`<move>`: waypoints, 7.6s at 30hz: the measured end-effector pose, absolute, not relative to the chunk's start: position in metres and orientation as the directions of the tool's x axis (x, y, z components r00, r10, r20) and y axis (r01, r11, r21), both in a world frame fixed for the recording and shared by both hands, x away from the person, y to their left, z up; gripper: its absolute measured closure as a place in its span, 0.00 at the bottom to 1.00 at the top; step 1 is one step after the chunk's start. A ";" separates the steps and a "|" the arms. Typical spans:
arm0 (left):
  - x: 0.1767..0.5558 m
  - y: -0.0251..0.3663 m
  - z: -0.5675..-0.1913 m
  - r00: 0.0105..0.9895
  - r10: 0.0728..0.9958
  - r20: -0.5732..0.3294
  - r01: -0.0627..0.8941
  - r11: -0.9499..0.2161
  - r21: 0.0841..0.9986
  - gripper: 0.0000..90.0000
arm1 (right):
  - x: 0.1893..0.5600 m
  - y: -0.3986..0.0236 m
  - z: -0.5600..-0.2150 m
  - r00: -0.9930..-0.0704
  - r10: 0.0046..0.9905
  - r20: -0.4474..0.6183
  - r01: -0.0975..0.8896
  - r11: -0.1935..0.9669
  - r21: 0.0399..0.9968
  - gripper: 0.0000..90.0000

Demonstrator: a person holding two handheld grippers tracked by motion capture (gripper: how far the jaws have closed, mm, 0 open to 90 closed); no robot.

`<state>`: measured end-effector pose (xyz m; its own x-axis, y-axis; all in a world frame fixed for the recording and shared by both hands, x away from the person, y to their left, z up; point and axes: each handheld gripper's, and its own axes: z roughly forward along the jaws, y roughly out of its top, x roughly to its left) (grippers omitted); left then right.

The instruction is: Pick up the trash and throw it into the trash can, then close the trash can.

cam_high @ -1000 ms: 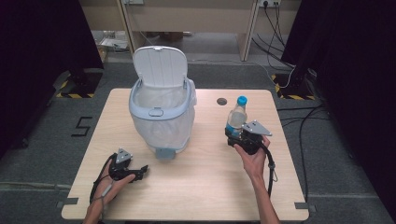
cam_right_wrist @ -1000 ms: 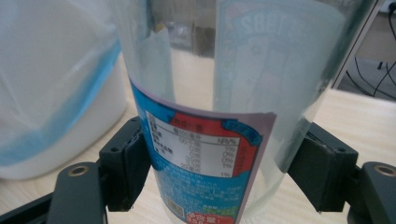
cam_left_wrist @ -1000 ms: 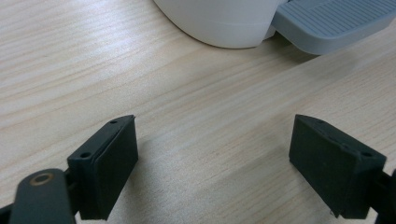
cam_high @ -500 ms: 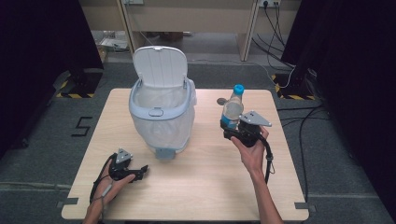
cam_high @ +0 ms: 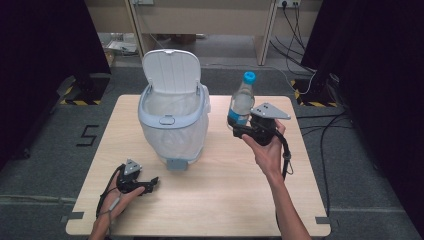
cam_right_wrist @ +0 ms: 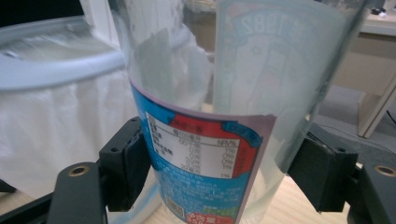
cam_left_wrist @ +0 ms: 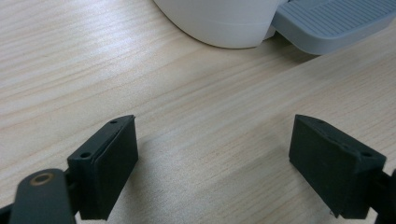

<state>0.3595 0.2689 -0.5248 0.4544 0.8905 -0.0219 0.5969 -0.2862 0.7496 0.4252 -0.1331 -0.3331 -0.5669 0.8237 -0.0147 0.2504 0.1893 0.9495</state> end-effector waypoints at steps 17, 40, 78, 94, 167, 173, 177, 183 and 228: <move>0.360 0.269 -0.525 0.453 0.891 -0.024 0.597 -0.283 0.751 0.16 | 0.427 -0.107 -0.285 -0.591 0.804 -0.065 0.174 0.206 0.963 0.31; 0.359 0.269 -0.524 0.454 0.891 -0.024 0.599 -0.285 0.748 0.16 | 0.448 -0.026 -0.245 -0.694 0.715 -0.088 0.148 0.261 0.954 0.31; 0.360 0.268 -0.524 0.457 0.889 -0.024 0.599 -0.287 0.748 0.17 | 0.473 -0.048 -0.273 -0.728 0.684 0.057 0.257 0.194 0.947 0.29; 0.360 0.268 -0.524 0.456 0.890 -0.027 0.599 -0.284 0.749 0.17 | 0.495 -0.086 -0.281 -0.654 0.756 -0.025 0.176 0.185 0.967 0.81; 0.360 0.268 -0.524 0.452 0.892 -0.024 0.600 -0.283 0.748 0.17 | 0.537 -0.046 -0.288 -0.825 0.555 0.108 0.195 0.100 0.976 0.92; 0.360 0.268 -0.524 0.452 0.892 -0.024 0.600 -0.284 0.748 0.17 | 0.507 -0.036 -0.291 -0.855 0.516 0.053 0.158 0.161 0.974 0.92; 0.360 0.268 -0.524 0.451 0.892 -0.024 0.600 -0.283 0.748 0.17 | 0.494 -0.032 -0.297 -0.854 0.520 0.023 0.147 0.199 0.969 0.92; 0.360 0.268 -0.524 0.452 0.892 -0.024 0.600 -0.284 0.748 0.17 | 0.482 -0.024 -0.305 -0.864 0.503 0.004 0.136 0.226 0.964 0.91; 0.360 0.268 -0.525 0.449 0.893 -0.023 0.597 -0.282 0.751 0.17 | 0.444 -0.088 -0.311 -0.715 0.698 0.039 0.211 0.162 0.964 0.35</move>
